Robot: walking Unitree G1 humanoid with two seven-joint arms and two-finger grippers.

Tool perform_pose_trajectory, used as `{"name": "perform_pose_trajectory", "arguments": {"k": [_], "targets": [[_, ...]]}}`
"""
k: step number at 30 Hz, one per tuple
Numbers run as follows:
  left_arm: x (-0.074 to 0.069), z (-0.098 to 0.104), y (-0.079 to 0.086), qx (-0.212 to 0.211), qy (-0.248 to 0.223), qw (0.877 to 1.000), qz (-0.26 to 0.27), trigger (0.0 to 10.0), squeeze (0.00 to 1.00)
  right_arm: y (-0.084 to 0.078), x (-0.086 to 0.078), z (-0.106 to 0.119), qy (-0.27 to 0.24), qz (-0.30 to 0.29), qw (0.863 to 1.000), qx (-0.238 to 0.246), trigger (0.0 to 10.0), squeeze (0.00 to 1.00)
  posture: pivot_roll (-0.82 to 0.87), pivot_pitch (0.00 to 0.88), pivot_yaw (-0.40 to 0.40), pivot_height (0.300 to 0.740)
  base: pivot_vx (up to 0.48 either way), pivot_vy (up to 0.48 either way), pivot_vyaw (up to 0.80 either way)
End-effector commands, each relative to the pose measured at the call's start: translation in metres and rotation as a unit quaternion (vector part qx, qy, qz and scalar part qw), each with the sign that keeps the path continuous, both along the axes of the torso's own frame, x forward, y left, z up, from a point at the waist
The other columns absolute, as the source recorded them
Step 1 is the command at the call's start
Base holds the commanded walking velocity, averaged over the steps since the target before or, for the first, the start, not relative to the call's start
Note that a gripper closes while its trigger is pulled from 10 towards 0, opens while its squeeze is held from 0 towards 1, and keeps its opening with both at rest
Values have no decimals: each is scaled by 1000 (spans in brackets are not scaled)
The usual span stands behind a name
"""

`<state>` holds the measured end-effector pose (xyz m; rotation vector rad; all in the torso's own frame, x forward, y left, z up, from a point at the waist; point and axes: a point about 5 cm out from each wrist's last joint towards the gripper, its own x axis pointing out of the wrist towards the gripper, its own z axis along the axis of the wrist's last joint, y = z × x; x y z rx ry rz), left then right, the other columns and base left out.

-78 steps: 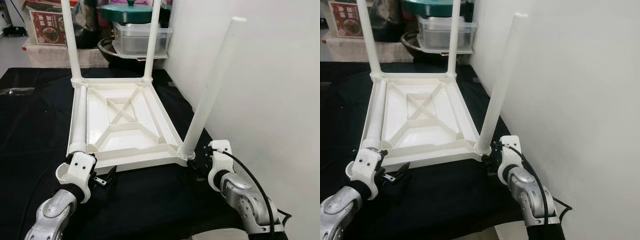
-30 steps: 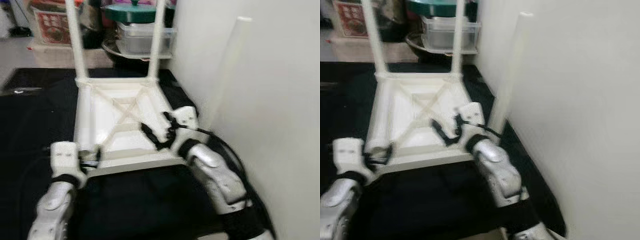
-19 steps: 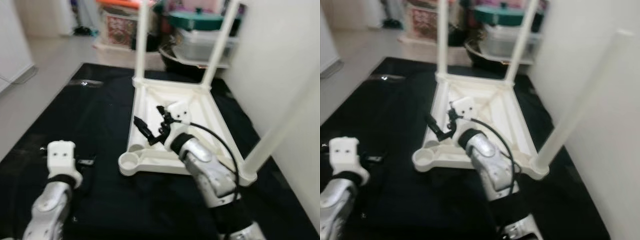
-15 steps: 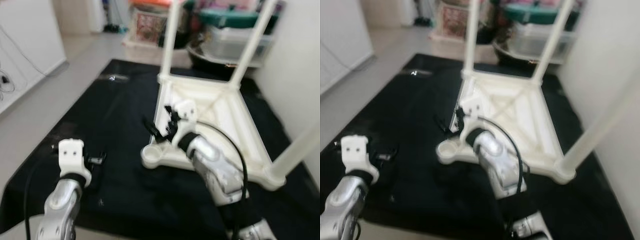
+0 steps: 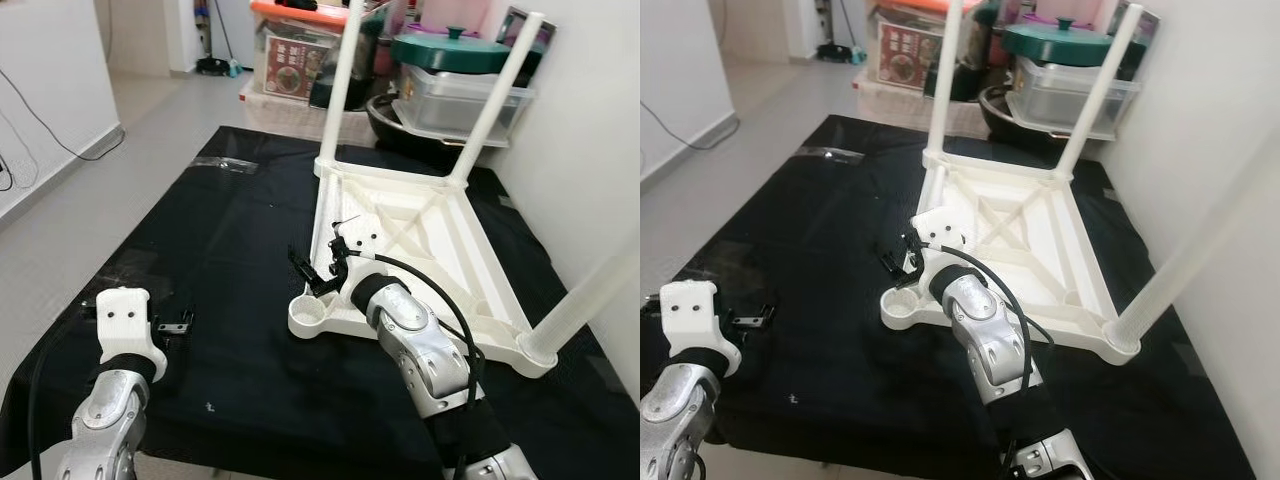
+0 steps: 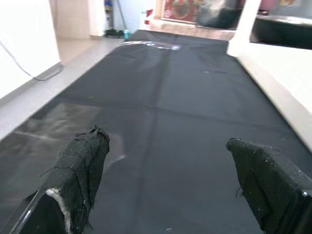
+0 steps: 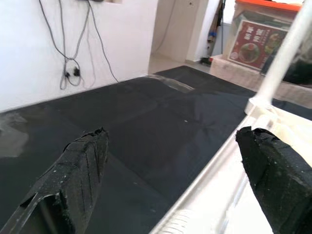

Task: Building children table

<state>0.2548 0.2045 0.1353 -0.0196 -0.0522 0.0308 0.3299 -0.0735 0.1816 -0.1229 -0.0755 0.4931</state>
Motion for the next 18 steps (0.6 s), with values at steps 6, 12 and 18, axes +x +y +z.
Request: {"name": "perform_pose_trajectory", "arguments": {"k": [6, 12, 18], "targets": [[-2, 3, 0, -6, -10, 1000, 0, 10000, 0, 1, 5, 0, -13, -3, 1000, -21, 10000, 0, 159, 0, -124, 740, 319, 0, 0], [-1, 6, -2, -10, -14, 1000, -6, 10000, 0, -1, 2, -4, -33, 15, 997, -64, 10000, 0, 169, 0, -123, 740, 321, 0, 0], [-3, 7, 1, -10, -18, 1000, -3, 10000, 0, 1, 4, -5, -19, 18, 999, -40, 10000, 0, 166, 0, -126, 740, 295, 0, 419]]}}
